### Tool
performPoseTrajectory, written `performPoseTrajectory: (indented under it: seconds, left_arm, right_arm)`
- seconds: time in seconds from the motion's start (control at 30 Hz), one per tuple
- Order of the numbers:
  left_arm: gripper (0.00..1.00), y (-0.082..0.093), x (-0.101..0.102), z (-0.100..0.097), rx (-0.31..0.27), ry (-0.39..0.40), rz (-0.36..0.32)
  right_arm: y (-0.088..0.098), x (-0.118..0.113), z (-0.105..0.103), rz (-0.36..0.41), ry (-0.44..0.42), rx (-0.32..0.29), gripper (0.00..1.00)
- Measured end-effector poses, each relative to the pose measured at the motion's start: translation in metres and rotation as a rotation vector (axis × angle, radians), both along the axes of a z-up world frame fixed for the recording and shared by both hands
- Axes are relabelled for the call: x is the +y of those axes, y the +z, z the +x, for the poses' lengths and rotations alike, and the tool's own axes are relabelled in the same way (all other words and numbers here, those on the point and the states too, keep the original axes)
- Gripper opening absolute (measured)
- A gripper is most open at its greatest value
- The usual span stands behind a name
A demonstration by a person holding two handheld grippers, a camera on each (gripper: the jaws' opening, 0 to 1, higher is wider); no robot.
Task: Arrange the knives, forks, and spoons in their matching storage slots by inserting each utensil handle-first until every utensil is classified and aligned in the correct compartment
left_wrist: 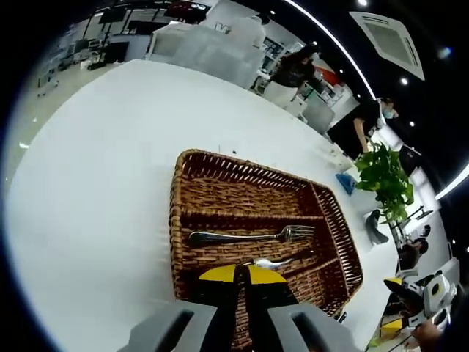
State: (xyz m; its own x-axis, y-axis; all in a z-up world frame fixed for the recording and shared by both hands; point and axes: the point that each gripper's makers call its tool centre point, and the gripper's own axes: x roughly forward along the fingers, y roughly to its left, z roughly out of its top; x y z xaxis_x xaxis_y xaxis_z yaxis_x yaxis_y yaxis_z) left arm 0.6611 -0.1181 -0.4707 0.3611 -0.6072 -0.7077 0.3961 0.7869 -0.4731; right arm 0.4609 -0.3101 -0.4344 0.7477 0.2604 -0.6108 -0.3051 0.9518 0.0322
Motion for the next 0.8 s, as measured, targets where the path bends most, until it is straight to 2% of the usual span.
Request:
performPoseTrajectory:
  seconds: [0.23,0.3,0.8]
  left_arm:
    - [0.03,-0.004,-0.002,0.005,-0.020,-0.042,0.090]
    - [0.04,-0.007,0.000,0.006,-0.049,-0.069,0.141]
    - [0.09,-0.024,0.009,0.006,-0.096,-0.166,0.317]
  right_arm:
    - [0.003,0.000,0.002,0.005,-0.007,-0.010,0.71]
    - [0.003,0.000,0.002,0.005,-0.007,-0.010,0.70]
    - [0.006,-0.003,-0.002,0.002,-0.016,-0.014,0.71]
